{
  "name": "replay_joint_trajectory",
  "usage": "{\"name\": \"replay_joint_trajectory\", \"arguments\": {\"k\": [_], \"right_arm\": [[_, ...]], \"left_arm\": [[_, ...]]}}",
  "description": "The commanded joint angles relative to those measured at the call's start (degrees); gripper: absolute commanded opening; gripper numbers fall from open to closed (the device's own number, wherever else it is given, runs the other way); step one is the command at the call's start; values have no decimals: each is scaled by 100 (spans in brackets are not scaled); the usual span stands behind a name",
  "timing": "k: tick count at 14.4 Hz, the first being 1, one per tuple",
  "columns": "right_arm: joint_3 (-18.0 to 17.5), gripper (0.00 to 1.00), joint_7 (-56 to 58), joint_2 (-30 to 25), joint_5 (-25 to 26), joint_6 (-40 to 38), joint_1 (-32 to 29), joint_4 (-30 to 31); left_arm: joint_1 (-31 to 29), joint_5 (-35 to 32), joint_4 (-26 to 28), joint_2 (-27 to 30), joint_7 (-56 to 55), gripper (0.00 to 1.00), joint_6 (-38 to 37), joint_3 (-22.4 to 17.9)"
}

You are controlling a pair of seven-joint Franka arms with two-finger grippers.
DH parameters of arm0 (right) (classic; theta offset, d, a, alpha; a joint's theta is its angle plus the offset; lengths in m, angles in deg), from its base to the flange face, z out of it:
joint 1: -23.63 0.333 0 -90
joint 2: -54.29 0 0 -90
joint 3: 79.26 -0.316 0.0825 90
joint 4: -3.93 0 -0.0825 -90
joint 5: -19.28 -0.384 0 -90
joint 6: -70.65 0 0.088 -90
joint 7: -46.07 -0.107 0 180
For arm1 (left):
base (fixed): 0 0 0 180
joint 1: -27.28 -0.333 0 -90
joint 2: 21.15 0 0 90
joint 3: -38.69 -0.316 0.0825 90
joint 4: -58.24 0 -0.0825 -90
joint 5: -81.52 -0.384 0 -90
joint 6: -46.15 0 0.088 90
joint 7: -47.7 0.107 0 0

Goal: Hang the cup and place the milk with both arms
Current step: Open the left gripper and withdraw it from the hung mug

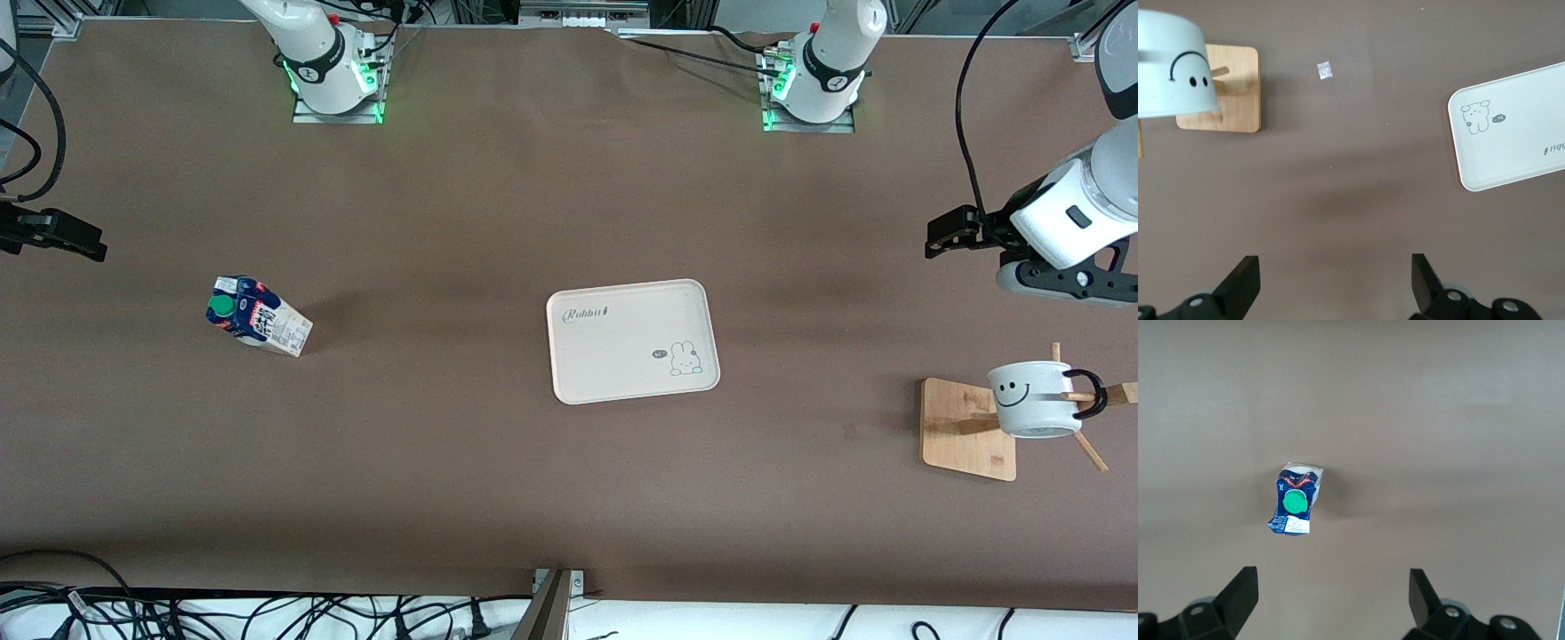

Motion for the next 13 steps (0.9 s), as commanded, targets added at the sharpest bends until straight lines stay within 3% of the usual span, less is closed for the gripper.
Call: {"name": "replay_joint_trajectory", "arguments": {"k": [1,6,9,13], "right_arm": [[24,100,-21,-436,-112,241,40,544],[-72,100,15,-375,-217,163,49,422],[-55,100,6,-331,-814,163,32,343],[-72,100,32,-331,-789,67,40,299]], "left_arm": [[-32,-106,325,259,-284,100,163,14],[-32,-106,307,198,-487,100,190,14],[-190,-106,281,180,-487,100,329,14],[-181,-115,281,154,-522,100,357,84]]}}
